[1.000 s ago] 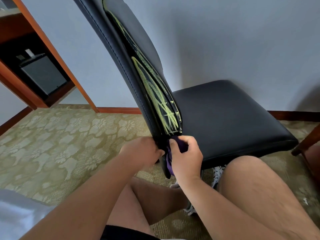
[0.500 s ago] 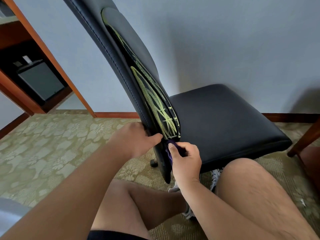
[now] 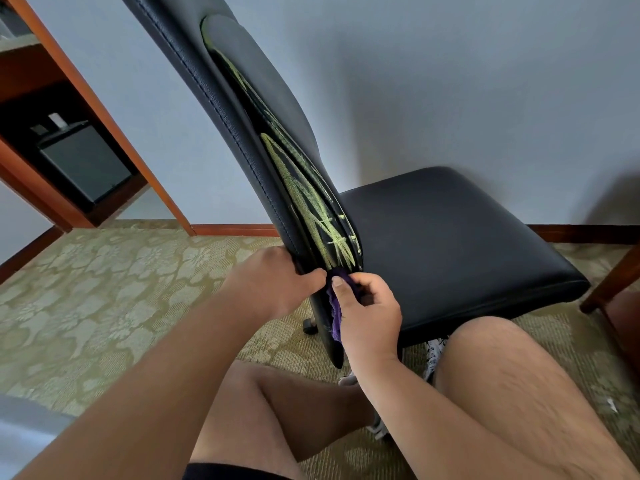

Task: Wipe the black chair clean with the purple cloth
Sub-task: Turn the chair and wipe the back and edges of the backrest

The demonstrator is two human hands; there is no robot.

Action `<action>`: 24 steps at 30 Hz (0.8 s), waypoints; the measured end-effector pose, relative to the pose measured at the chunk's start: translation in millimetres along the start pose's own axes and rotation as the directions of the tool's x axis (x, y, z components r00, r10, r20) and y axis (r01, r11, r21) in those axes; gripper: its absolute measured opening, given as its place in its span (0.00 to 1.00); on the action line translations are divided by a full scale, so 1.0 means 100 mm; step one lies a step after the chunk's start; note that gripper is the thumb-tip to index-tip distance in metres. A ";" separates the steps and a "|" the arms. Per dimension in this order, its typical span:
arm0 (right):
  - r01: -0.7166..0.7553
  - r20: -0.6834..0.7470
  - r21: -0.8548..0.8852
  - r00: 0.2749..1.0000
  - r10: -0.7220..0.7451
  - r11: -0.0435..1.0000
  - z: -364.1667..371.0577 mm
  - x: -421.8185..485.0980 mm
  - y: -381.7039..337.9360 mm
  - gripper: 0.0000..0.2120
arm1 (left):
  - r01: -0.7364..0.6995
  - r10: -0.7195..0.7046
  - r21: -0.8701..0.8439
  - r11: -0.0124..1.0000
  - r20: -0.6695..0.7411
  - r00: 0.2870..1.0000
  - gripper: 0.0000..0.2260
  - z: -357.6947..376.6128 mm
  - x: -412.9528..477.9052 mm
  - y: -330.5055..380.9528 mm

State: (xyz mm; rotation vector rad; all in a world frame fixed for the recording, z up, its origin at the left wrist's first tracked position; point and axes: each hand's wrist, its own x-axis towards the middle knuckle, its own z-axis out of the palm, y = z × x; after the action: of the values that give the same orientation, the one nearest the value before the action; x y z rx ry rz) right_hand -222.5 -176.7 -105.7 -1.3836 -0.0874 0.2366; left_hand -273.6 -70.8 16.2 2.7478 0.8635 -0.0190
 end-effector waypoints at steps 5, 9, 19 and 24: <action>0.051 0.011 -0.065 0.999 -0.051 0.997 -0.01 -0.03 -0.04 0.05 | -0.017 0.017 0.002 1.000 -0.002 1.000 0.19 -0.02 -0.03 0.05; -0.009 -0.014 -0.074 1.000 0.008 0.997 -0.03 0.00 0.02 0.04 | -0.032 0.032 0.012 0.999 0.007 0.999 0.20 -0.03 -0.05 0.06; 0.004 -0.025 -0.039 1.000 -0.005 0.999 0.05 -0.03 -0.03 0.05 | -0.056 0.056 0.039 0.998 0.010 0.998 0.19 -0.01 -0.04 0.06; -0.043 -0.044 -0.030 0.998 0.042 0.999 0.04 0.00 0.00 0.05 | -0.104 0.099 0.111 0.988 0.043 0.994 0.19 -0.03 -0.01 0.02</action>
State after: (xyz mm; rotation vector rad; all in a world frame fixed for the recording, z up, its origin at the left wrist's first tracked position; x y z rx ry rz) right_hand -223.0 -173.3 -105.2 -1.4217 -0.0253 0.2415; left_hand -273.6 -72.7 20.1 2.8833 0.7328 -0.1026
